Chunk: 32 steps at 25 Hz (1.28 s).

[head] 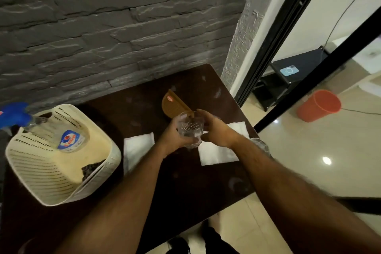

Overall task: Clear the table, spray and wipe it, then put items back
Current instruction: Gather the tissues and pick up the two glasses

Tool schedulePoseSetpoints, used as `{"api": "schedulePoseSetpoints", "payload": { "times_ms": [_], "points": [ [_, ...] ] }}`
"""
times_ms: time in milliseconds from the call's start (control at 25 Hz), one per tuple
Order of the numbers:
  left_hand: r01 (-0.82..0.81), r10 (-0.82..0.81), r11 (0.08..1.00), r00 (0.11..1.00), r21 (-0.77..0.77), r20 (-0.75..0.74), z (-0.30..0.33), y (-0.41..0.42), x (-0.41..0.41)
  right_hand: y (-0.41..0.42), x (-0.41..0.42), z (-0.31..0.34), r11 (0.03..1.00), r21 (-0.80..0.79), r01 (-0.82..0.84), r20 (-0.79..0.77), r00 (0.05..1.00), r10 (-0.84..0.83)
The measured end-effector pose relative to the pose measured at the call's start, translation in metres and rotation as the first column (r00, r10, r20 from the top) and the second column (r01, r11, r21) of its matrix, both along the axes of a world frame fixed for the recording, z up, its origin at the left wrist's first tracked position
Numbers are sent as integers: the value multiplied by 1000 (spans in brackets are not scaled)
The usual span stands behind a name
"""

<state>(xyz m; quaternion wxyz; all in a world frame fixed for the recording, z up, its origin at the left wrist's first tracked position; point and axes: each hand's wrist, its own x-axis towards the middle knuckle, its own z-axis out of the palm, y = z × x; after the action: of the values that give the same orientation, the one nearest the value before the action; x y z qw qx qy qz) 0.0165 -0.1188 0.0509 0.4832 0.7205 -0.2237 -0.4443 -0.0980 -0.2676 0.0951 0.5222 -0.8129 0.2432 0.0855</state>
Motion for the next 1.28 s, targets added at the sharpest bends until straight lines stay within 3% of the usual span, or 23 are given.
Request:
{"api": "schedulePoseSetpoints", "payload": {
  "times_ms": [120,200,280,360,520,720,960,1080,1280],
  "points": [
    [-44,41,999,987,19,155,5,-26,-31,-42,-35,5,942,-329,-62,-129,991,20],
    [-97,99,995,970,-19,222,4,-36,-50,-68,-68,6,846,-500,-184,-378,926,-23],
    [-130,135,991,956,-38,261,-4,-40,-61,-76,-96,2,817,-484,-313,-612,789,-60],
    [-168,170,985,941,-31,293,-9,-42,-71,-72,-113,-7,843,-421,-335,-692,719,-60],
    [-250,246,968,914,-31,322,-10,-38,-85,-68,-124,-25,826,-491,-276,-615,781,-105],
    [-362,367,928,859,-84,356,-2,-20,-93,-68,-106,-10,706,-614,-352,-550,833,-63],
    [-561,550,822,737,-100,393,13,46,-89,-26,-32,28,617,-675,-405,-394,905,163],
    [-692,688,707,624,-148,371,18,106,-98,27,-2,38,559,-673,-484,-344,874,344],
    [-910,879,396,336,-126,337,10,239,-153,157,17,36,400,-659,-637,-339,726,598]
  ]
}}
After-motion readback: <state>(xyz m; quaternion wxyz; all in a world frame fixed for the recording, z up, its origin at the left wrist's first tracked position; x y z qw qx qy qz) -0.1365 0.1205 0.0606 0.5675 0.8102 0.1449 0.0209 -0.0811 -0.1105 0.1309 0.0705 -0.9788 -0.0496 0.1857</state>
